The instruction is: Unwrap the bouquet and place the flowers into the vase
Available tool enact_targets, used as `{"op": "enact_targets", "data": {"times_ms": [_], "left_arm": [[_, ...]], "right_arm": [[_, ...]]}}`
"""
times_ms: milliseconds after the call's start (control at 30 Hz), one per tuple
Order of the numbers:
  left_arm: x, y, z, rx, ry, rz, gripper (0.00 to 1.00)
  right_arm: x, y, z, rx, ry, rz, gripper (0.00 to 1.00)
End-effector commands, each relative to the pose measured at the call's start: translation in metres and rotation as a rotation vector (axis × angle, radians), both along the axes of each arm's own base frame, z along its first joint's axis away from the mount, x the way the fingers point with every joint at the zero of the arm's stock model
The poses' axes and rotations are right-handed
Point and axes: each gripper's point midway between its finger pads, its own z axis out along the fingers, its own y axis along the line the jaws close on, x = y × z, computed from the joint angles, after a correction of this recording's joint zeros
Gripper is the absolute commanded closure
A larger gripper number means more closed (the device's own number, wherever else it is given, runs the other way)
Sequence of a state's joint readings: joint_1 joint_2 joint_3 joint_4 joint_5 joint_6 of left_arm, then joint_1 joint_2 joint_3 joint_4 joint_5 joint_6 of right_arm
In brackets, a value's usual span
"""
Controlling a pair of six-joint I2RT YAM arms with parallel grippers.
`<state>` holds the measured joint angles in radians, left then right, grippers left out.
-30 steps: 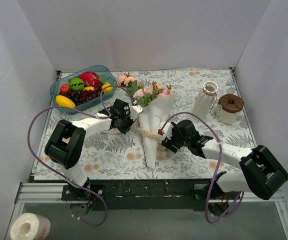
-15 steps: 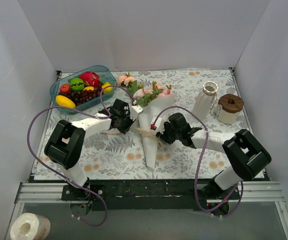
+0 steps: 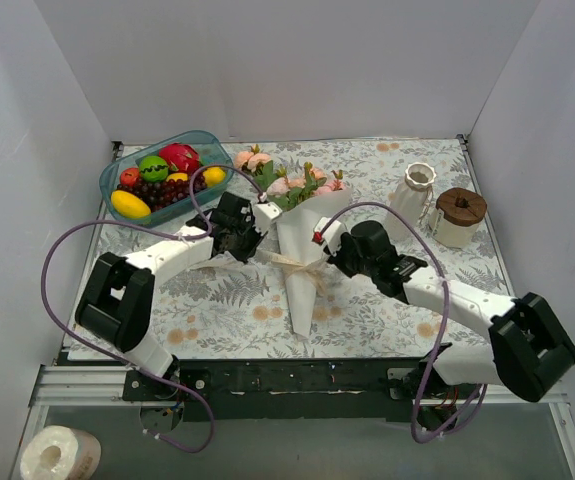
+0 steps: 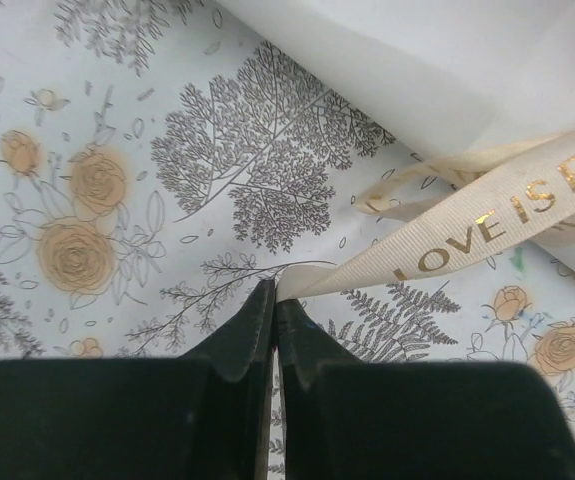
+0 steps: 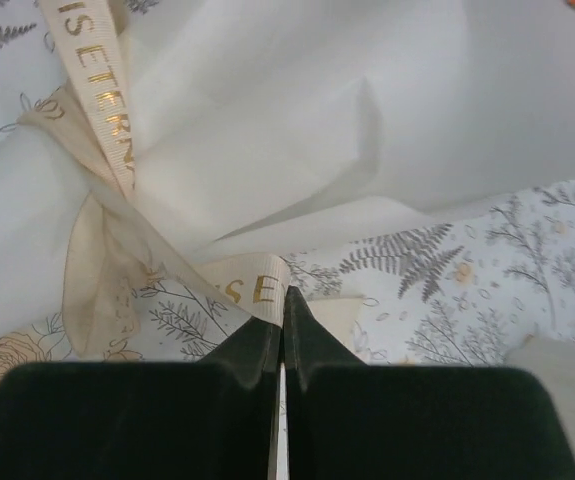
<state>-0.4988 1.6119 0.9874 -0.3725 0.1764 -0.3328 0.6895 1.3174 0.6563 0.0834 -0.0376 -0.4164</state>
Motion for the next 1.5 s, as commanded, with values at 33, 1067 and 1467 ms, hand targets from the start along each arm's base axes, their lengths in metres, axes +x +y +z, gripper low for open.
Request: {"op": "enact_targets", "data": {"times_ms": [33,1067,1467], "left_arm": [[0.016,0.001,0.078,-0.116,-0.106,0.043,1.0],[0.034,0.205,0.147,-0.103,-0.19,0.532,0.02],[0.016,0.012,0.194,-0.379,-0.038,-0.054,0.02]], "right_arm": [[0.01,-0.023,0.053,0.053,-0.104,-0.173,0.99],[-0.005,-0.252,0.116,-0.056,-0.246,-1.177,0.08],[0.015,-0.182,0.196,0.319,-0.239,-0.875,0.03]]}}
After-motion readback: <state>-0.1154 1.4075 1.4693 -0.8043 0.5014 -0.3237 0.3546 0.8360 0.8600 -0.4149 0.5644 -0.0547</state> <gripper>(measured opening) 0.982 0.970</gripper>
